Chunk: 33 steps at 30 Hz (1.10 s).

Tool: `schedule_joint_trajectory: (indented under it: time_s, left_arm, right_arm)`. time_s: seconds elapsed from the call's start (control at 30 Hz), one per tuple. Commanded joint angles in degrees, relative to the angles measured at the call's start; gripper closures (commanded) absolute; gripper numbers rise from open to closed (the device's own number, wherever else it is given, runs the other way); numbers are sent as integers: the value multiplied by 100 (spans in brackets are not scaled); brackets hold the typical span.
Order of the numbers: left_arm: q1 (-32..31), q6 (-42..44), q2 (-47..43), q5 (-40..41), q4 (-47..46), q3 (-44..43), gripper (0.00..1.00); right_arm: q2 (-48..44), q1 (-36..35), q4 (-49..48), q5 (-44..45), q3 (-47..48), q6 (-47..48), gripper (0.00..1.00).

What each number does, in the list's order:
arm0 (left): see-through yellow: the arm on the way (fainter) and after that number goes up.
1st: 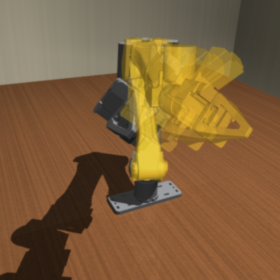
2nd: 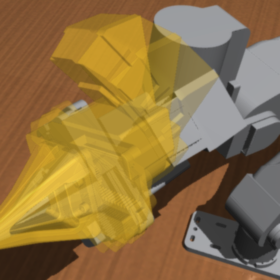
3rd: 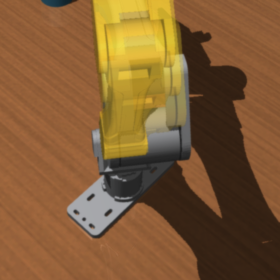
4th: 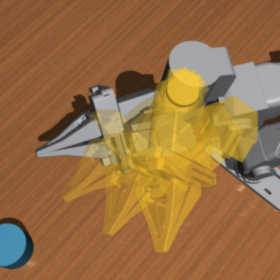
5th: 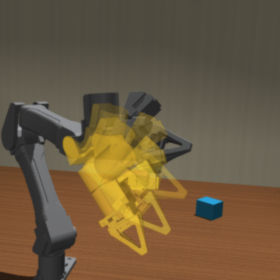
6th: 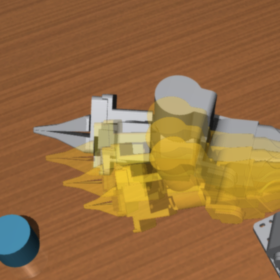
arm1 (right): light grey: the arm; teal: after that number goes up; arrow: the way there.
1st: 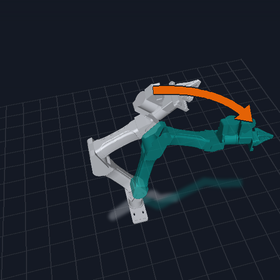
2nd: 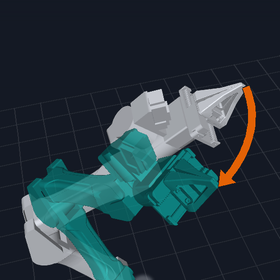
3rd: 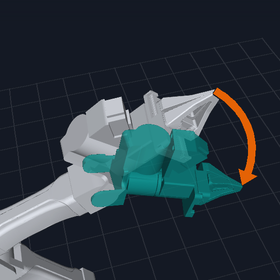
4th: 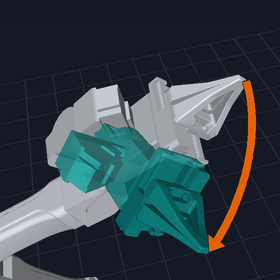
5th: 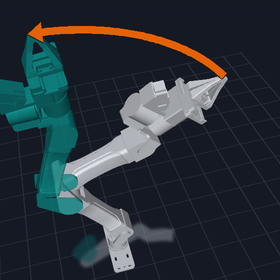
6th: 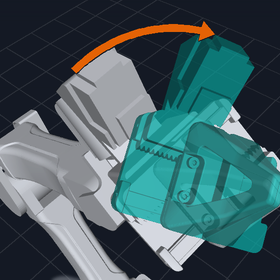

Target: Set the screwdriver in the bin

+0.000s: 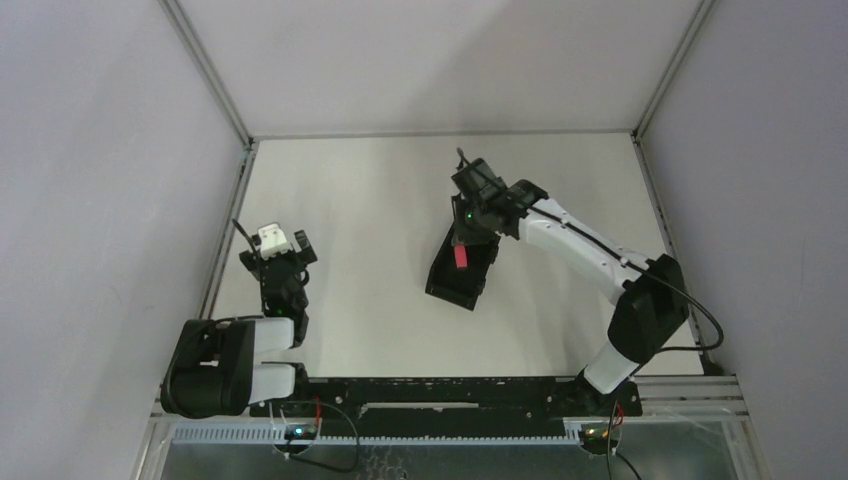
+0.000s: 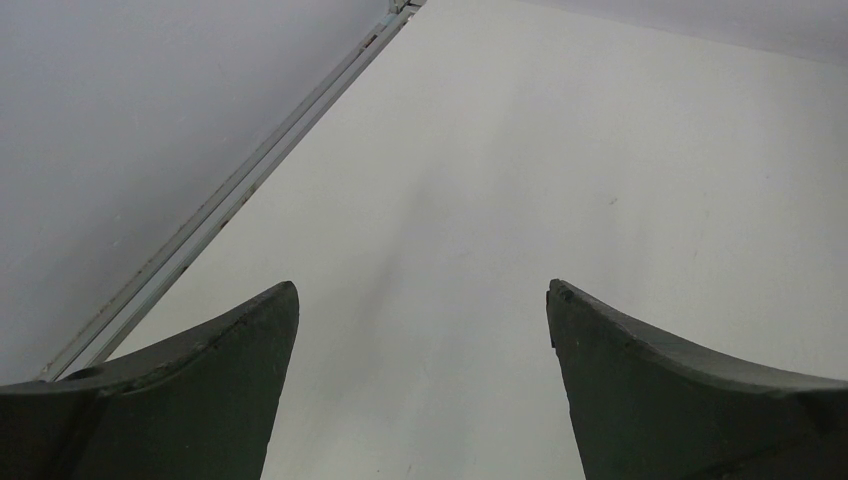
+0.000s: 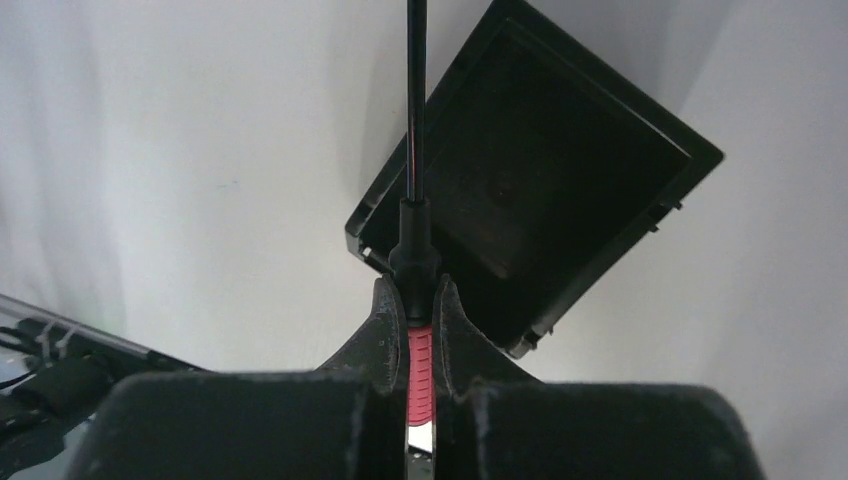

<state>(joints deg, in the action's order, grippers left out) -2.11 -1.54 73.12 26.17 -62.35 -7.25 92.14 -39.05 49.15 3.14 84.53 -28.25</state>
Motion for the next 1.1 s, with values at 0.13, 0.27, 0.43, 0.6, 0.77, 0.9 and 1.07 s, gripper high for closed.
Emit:
schedule_joint_trajectory:
  time_s: [0.13,0.27,0.43,0.6,0.77,0.9,1.07]
  left_arm:
    - [40,-17,-44,-93,-85,-292,2]
    - [35,-16,-51,-90,-84,-289,2]
    - [31,-13,-47,-95,-84,-293,2]
    - [35,-12,-44,-95,-84,-287,2]
    - [35,-15,-44,-95,-85,-288,2]
    - [35,-14,-45,-94,-84,-287,2]
    - [35,-13,-44,-94,-85,-289,2]
  right_arm:
    - [567,-360,-768,758,-527,48,100]
    - [825,-402,-958,905,-820,20,100]
    - [1007,-427,-997,1069,-1026,-54,100]
    - [980,-458,-978,1110,-1123,-117,72]
    - [592,-472,-1062,1028,-1123,-180,49]
    - [-14,-443,-1165,970,-1106,-167,46]
    - [-984,-132,-1211,842,-1088,137,28]
